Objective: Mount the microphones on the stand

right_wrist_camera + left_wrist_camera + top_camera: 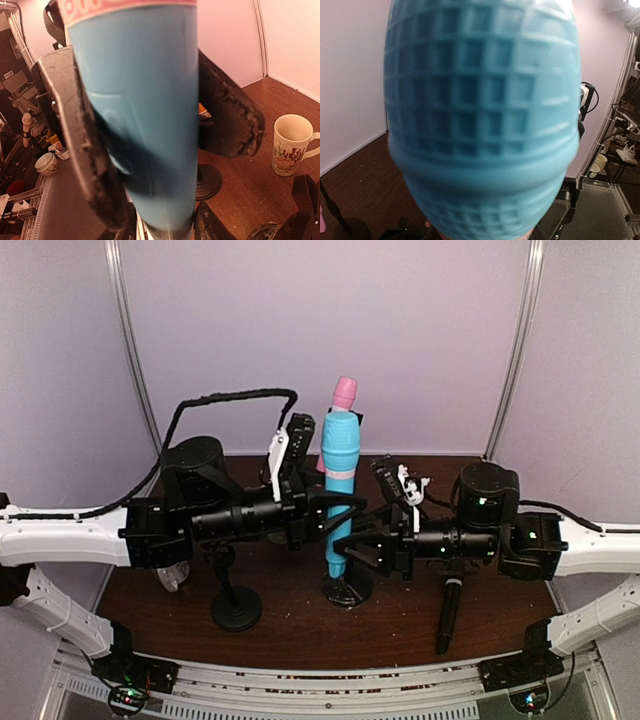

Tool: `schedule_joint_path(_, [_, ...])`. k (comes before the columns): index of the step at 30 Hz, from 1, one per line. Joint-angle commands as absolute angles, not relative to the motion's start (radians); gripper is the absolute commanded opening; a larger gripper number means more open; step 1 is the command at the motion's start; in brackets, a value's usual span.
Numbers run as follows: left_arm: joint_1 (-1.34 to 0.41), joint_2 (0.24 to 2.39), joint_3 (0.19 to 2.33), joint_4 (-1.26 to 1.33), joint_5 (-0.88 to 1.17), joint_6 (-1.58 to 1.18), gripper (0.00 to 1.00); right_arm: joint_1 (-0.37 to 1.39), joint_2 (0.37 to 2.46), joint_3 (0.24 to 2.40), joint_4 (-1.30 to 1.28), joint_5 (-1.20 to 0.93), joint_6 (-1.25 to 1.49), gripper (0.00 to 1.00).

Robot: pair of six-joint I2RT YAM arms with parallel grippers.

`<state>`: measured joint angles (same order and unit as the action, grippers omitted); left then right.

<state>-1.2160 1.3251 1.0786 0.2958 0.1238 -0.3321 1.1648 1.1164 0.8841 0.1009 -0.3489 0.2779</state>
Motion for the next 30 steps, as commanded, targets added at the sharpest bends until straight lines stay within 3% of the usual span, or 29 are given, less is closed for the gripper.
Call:
schedule_joint_path(1, [-1.188, 1.286, 1.041, 0.331, 0.143, -0.259, 0.18, 1.181, 1.080, 0.902, 0.029, -0.342, 0.296, 0.48])
schedule_joint_path(13, [-1.180, 1.244, 1.041, 0.045, 0.519, -0.140, 0.18, 1.168, 0.910, 1.005, -0.204, -0.364, 0.108, 0.82])
schedule_joint_path(21, [-1.179, 1.282, 1.076, -0.018, 0.605, -0.110, 0.18, 1.165, 1.058, 1.090, -0.150, -0.488, 0.138, 0.91])
schedule_joint_path(26, [-1.179, 1.319, 1.090, -0.031, 0.652, -0.109, 0.16, 1.167, 1.128, 1.083, -0.037, -0.541, 0.187, 0.87])
schedule_joint_path(28, [-1.180, 1.328, 1.101, -0.048, 0.645, -0.111, 0.16, 1.167, 1.145, 1.086, -0.010, -0.564, 0.203, 0.80])
schedule_joint_path(30, [-1.180, 1.338, 1.109, -0.062, 0.652, -0.112, 0.16, 1.165, 1.154, 1.085, 0.008, -0.581, 0.211, 0.67])
